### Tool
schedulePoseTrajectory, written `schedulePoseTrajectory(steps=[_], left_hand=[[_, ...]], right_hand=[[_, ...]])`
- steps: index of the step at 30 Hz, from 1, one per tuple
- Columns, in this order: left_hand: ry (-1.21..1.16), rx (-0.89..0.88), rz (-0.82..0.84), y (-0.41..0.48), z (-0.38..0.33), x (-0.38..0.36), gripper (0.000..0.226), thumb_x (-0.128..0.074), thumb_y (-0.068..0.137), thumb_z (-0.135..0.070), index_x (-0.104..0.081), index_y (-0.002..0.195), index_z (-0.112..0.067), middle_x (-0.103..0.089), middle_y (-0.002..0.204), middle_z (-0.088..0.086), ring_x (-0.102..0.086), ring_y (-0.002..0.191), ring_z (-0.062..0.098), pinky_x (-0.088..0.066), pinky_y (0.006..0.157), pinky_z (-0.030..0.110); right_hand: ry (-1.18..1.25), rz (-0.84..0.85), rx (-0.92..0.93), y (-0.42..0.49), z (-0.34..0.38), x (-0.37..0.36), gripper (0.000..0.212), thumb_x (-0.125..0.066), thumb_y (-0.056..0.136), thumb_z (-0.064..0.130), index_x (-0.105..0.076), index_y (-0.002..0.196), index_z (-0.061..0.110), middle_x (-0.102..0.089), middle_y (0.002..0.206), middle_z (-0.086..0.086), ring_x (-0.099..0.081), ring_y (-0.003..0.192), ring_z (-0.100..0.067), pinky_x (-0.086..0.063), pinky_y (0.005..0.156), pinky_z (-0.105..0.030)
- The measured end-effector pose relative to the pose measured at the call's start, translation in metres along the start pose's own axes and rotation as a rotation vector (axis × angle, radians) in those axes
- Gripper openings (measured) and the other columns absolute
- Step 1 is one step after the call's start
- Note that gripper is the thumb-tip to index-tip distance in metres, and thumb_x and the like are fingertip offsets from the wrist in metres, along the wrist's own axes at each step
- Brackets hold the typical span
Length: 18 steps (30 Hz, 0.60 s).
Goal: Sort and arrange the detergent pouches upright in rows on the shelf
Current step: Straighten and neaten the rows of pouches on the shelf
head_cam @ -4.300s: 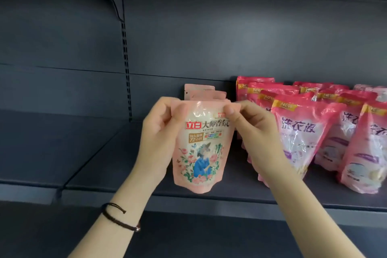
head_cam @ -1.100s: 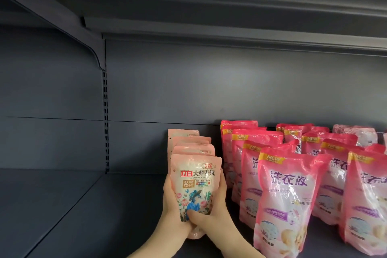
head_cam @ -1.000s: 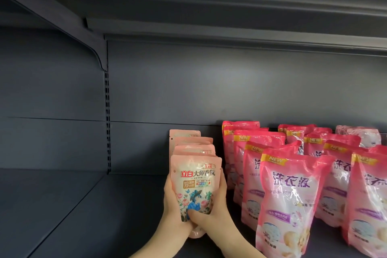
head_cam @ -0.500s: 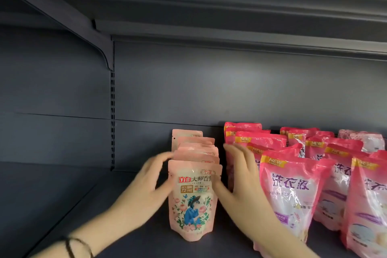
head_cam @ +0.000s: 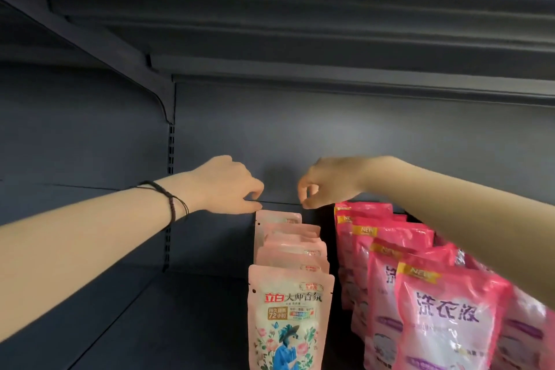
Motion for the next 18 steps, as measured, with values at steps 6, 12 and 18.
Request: schedulePoseTrajectory(steps=[6, 12, 18], left_hand=[[-0.013, 0.019, 0.079, 0.030, 0.027, -0.051, 0.034, -0.040, 0.092, -0.056, -0.059, 0.096, -0.028, -0.048, 0.068, -0.010, -0.047, 0.069, 0.016, -0.039, 0.075, 0.029], [-0.279, 0.080, 0.122, 0.058, 0.044, -0.100, 0.031, -0.042, 0.091, -0.055, -0.059, 0.103, -0.032, -0.058, 0.084, -0.013, -0.055, 0.080, 0.014, -0.034, 0.058, 0.026], [-0.379, 0.108, 0.072, 0.085, 0.034, -0.133, 0.030, -0.048, 0.090, -0.050, -0.061, 0.109, -0.029, -0.056, 0.101, -0.011, -0.057, 0.094, 0.015, -0.035, 0.064, 0.028]], right_hand=[[-0.085, 0.065, -0.037, 0.062, -0.025, -0.020, 0.026, -0.053, 0.094, 0.036, -0.064, 0.113, 0.021, -0.062, 0.107, 0.006, -0.052, 0.091, -0.016, -0.038, 0.068, -0.025], [-0.023, 0.108, -0.039, 0.109, -0.046, -0.045, 0.030, -0.054, 0.094, 0.035, -0.064, 0.116, 0.018, -0.065, 0.118, 0.003, -0.057, 0.100, -0.018, -0.040, 0.080, -0.025], [0.006, 0.126, -0.018, 0.137, -0.062, -0.079, 0.032, -0.056, 0.094, 0.031, -0.067, 0.116, 0.010, -0.068, 0.117, -0.002, -0.060, 0.101, -0.016, -0.042, 0.078, -0.024]])
Point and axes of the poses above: each hand's wrist, its own y-axis towards the middle knuckle, its own x-axis out of the back of the hand, z = x × y, the point moved 7 cm from there along y, towards the middle knuckle
